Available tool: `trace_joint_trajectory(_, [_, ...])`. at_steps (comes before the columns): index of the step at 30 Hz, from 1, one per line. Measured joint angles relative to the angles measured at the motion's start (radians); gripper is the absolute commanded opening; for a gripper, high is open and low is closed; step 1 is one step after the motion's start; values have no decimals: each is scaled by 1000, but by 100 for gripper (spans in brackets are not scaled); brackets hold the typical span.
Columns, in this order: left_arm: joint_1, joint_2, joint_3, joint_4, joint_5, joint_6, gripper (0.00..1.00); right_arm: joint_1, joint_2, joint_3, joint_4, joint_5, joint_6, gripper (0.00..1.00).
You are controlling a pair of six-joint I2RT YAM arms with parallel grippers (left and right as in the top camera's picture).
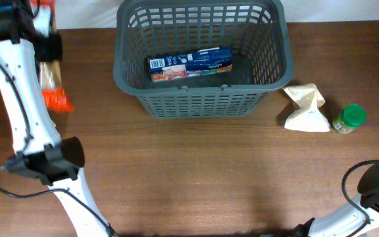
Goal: Pack container
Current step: 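Grasp the red-and-tan pasta package with the left gripper, then lower the pasta package into the basket and release it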
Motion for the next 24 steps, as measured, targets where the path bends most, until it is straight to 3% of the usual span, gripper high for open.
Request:
trace_joint_trajectory(3, [-79,-13,225,26,20,42,2,0,0,0,0,0,0,99])
trace_joint_trajectory(5, [-150,-40,284,83,23,114,2,0,0,0,0,0,0,99])
trace_joint_trajectory(11, [-466,-108,310,224,-8,496,2,0,0,0,0,0,0,99])
trace_joint_trajectory(15, [-665,-102,248,313,-86,716,2,0,0,0,0,0,0,99])
trace_joint_trajectory(21, [-714,-14,56,416,-140,839,2,0,0,0,0,0,0,99])
trace_joint_trajectory(24, [-708,167,-95,409,-148,855,2,0,0,0,0,0,1,99])
